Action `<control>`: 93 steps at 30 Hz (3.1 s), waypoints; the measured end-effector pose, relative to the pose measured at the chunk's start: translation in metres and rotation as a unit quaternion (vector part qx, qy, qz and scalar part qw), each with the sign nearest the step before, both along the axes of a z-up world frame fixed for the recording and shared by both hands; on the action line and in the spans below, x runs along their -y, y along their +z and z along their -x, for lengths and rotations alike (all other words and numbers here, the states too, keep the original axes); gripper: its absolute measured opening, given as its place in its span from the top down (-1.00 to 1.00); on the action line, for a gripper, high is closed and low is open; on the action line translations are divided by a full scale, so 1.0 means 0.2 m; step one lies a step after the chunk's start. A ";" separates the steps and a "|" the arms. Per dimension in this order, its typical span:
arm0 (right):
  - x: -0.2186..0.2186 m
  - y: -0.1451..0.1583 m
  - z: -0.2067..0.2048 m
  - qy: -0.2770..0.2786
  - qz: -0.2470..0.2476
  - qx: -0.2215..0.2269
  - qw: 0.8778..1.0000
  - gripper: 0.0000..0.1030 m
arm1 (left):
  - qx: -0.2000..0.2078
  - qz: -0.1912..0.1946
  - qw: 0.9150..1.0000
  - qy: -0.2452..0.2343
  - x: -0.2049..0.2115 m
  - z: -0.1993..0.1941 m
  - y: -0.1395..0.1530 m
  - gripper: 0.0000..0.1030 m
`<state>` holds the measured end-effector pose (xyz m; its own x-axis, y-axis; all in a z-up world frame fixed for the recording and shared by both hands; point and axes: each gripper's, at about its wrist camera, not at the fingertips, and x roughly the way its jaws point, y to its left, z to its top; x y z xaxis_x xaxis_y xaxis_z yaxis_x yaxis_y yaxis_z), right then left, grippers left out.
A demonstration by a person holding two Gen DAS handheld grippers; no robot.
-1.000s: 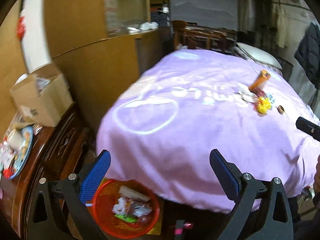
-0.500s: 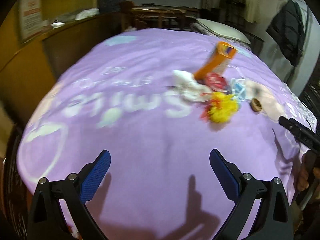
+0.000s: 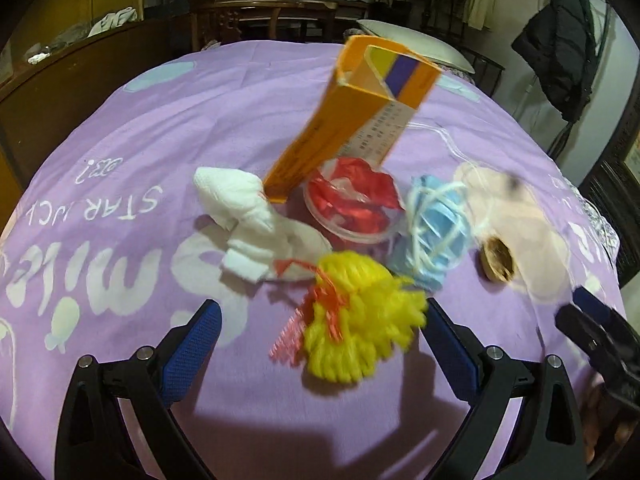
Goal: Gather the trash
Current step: 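Grasp the yellow pom-pom with the left tool while the right tool grasps the walnut shell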
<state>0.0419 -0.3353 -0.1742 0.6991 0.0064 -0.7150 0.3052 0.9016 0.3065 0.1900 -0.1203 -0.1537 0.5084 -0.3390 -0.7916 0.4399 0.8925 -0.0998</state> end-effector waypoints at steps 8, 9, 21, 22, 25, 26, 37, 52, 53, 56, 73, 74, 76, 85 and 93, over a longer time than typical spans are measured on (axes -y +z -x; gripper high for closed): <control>0.01 0.00 0.01 0.001 -0.005 0.001 1.000 -0.87 | 0.036 -0.060 0.995 0.070 -0.34 0.02 0.02 -0.87; 0.01 0.00 0.01 0.001 -0.004 0.001 1.000 -0.87 | 0.034 -0.058 0.995 0.076 -0.41 0.03 0.03 -0.87; 0.00 0.00 0.01 0.001 0.000 -0.002 1.000 -0.87 | 0.034 0.008 0.999 0.040 -0.38 0.07 0.04 -0.88; 0.00 0.00 0.01 0.001 0.000 -0.002 1.000 -0.87 | 0.039 0.005 0.999 0.032 -0.34 0.07 0.05 -0.88; 0.00 0.00 0.01 0.001 0.000 -0.002 1.000 -0.87 | 0.043 0.010 0.999 0.020 -0.28 0.07 0.06 -0.88; 0.00 0.00 0.01 0.001 -0.001 -0.001 1.000 -0.87 | 0.045 0.010 0.999 0.017 -0.25 0.05 0.07 -0.88; 0.00 0.01 0.01 0.001 -0.002 -0.001 1.000 -0.87 | 0.043 0.023 0.998 0.051 -0.32 0.00 0.03 0.23; -0.11 0.05 -0.04 0.030 0.040 0.003 0.999 -0.87 | 0.034 0.042 0.997 0.054 -0.39 0.04 -0.01 0.16; -0.13 0.05 -0.07 0.036 0.038 0.005 0.999 -0.87 | 0.034 0.040 0.997 0.054 -0.39 0.04 -0.01 0.16; -0.18 0.06 -0.13 0.052 0.036 0.006 0.998 -0.86 | 0.036 0.034 0.997 0.052 -0.38 0.04 -0.01 0.13; -0.28 0.03 -0.36 0.064 0.052 -0.031 0.996 0.17 | 0.033 0.036 0.998 0.041 -0.36 0.03 -0.01 -0.05; -0.27 0.03 -0.35 0.064 0.044 -0.022 0.997 0.39 | 0.033 0.036 0.998 0.041 -0.36 0.03 -0.01 -0.05; -0.26 0.04 -0.32 0.058 0.033 -0.009 0.998 0.39 | 0.033 0.038 0.998 0.042 -0.36 0.03 -0.01 -0.05; -0.26 0.02 -0.33 0.067 0.026 -0.019 0.997 0.38 | 0.026 0.062 0.997 0.046 -0.39 0.03 -0.01 -0.19; -0.26 0.02 -0.33 0.067 0.025 -0.021 0.997 0.38 | 0.027 0.068 0.996 0.052 -0.42 0.03 -0.01 -0.06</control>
